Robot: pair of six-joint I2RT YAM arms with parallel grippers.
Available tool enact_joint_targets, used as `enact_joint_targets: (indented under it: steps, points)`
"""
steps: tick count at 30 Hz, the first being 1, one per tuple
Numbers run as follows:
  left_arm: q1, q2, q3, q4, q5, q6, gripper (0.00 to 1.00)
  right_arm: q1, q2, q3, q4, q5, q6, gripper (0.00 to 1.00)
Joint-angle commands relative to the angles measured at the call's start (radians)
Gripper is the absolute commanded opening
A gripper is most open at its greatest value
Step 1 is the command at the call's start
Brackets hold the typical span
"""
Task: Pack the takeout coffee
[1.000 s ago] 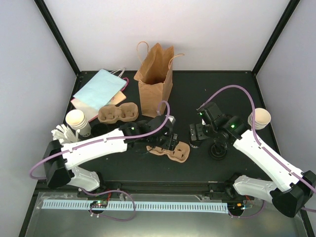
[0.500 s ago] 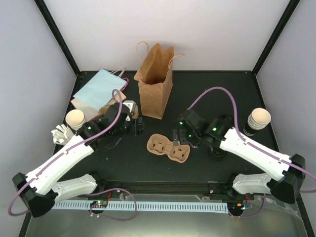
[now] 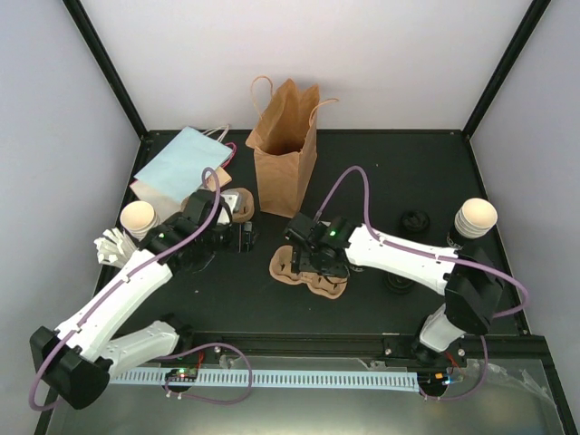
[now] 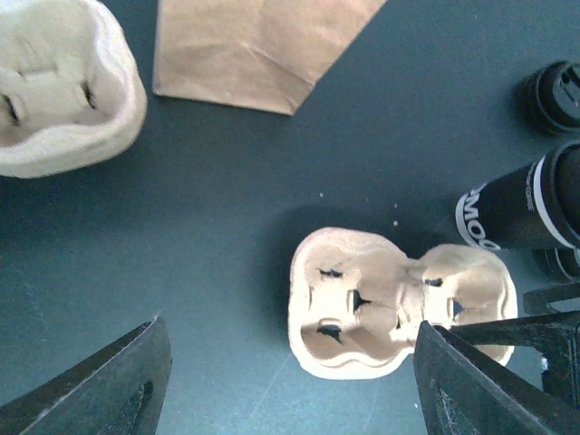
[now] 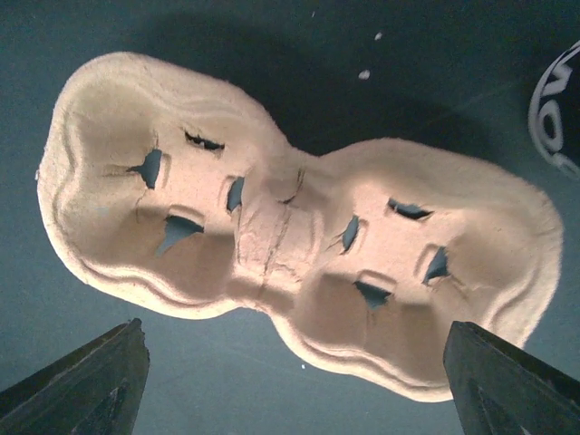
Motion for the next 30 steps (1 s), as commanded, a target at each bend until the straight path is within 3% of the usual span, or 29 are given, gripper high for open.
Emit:
enact_joint_targets:
  steps: [1, 14, 26, 30]
  points:
    - [0.021, 0.038, -0.014, 0.031, 0.105, 0.041, 0.75, 0.015, 0.028, -0.011, 0.043, -0.033, 0.109, 0.91]
    - [0.033, 0.073, -0.017, 0.043, 0.147, 0.100, 0.74, 0.014, 0.150, -0.025, 0.120, 0.000, 0.210, 0.84]
    - [0.039, 0.069, -0.025, 0.032, 0.131, 0.116, 0.74, -0.003, 0.272, -0.019, 0.174, -0.016, 0.175, 0.81]
    - [0.043, 0.064, -0.028, 0.022, 0.118, 0.118, 0.74, -0.011, 0.292, -0.015, 0.179, -0.009, 0.165, 0.76]
